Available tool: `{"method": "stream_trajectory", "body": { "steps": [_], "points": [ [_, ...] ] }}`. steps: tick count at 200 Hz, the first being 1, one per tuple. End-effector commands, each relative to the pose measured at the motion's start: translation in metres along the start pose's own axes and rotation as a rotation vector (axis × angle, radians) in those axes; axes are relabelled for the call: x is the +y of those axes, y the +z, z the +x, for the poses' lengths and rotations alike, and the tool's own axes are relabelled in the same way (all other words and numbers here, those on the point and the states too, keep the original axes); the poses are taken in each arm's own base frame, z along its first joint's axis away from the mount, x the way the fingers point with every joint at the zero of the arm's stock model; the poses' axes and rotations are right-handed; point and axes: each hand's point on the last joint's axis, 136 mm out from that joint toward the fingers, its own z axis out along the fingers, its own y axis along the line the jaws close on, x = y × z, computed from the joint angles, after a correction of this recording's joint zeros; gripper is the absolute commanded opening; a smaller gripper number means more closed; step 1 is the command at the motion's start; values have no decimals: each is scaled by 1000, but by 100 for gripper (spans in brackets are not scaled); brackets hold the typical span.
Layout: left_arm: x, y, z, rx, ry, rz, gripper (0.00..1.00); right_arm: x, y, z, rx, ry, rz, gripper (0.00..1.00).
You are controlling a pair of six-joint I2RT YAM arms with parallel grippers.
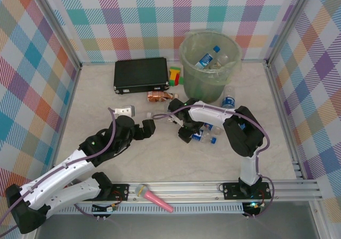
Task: Put the plastic bottles in the bin
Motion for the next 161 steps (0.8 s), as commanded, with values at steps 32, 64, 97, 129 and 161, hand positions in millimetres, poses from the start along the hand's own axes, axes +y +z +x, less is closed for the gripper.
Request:
{"method": "stream_trajectory", "body": {
  "steps": [32,64,97,129,161],
  "points": [
    [6,-1,4,11,21,-17,100,1,-9,-3,-23,-1,5,53],
    [6,-4,2,7,21,-13,100,-1,-37,-10,-120,36,-11,53],
    [3,-6,-1,4,25,-8,100,-4,-79,-20,-253,96,-40,54],
    [-5,-7,-6,4,23,16,100,-18,-131,-30,-416,165,-44,53],
    [-19,-12,-13,12,25,71,100,-42,-194,-41,-607,241,-28,54]
  ]
}}
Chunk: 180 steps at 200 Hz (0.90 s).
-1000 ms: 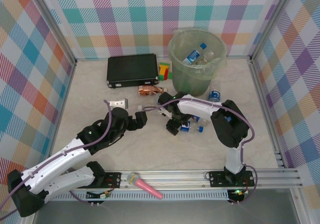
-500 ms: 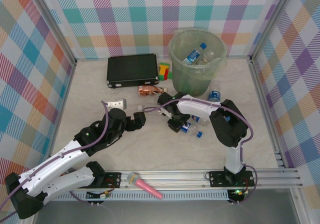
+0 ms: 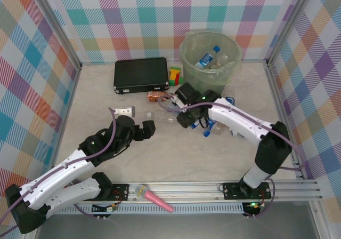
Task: Put the plastic bottles in the bin
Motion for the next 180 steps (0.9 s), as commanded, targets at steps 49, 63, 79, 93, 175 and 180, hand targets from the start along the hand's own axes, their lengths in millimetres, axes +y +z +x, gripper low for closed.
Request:
{"method": "stream_trajectory", "body": {
  "steps": [49,63,79,93,175,180],
  "points": [
    [-33,-16,-26,-12,9,112,100,-64,-136,-96,-497,242,-19,52],
    [-35,-17,-28,-13,9,117,99,-85,-160,-110,-567,277,5,52],
    [-38,-18,-31,-17,4,123,100,-106,-184,-124,-648,316,17,52],
    [-40,-20,-34,-20,2,128,100,-124,-202,-137,-722,351,24,54],
    [-43,-23,-36,-9,-2,135,100,-243,-216,-182,-936,573,167,50],
    [-43,-24,-36,-9,0,135,100,-248,-212,-183,-934,582,169,49]
  ]
}}
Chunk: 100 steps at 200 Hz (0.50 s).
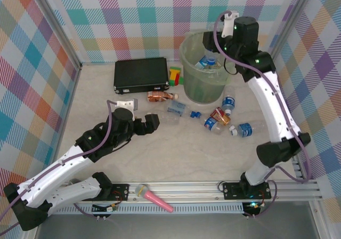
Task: Put the plastic bottles in the bin
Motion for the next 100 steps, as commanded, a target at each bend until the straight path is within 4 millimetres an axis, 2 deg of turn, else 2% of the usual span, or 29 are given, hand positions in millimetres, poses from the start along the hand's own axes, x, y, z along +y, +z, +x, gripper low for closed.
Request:
{"method": "stream_trajectory", "body": {
  "steps": [1,16,46,88,100],
  "points": [
    [-7,-8,-8,-3,8,18,100,-18,18,-23,-80,55,27,49],
    [-6,-9,-8,-5,11,16,100,-30,31,-17,-67,68,50,49],
    [-3,-10,-7,-7,17,8,100,-42,43,3,-27,66,80,51],
    [-1,-9,-4,-2,19,2,100,-47,36,25,-13,90,81,53],
    [0,-9,-4,-3,20,0,99,-47,32,27,-11,99,77,58]
  ]
}}
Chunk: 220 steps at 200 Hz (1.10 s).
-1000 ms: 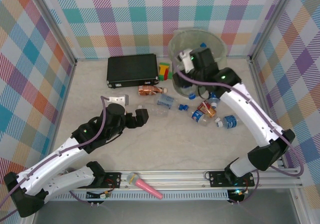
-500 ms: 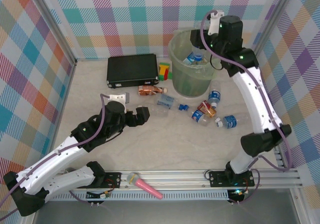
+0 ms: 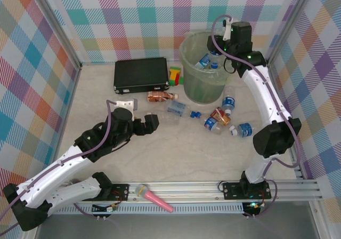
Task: Put the plastic bottles in the bin
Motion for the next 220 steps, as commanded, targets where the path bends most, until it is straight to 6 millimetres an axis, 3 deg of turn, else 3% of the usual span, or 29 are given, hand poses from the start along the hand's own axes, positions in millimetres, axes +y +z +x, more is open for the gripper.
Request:
{"method": "stream_trajectory", "body": {
  "steps": [1,13,17,28,103,143,193,220],
  "points": [
    [0,-6,-4,-8,8,4,100,6,-27,-27,-105,30,-31,58],
    [0,-6,-3,-9,6,5,100,6,-32,-26,-102,32,-37,64],
    [0,-6,-3,-9,6,4,100,6,-33,-26,-102,36,-36,70],
    [0,-6,-3,-10,6,5,100,6,-38,-28,-108,42,-33,100],
    [1,-6,-1,-9,3,10,99,10,-63,-42,-139,18,-41,99],
    [-3,-4,1,6,12,25,100,11,-76,-37,-117,26,-48,99],
    [-15,5,9,47,28,81,100,0,-107,2,-57,82,-16,99],
    [-20,10,12,57,32,112,100,-13,-125,42,10,142,24,99]
  ]
}}
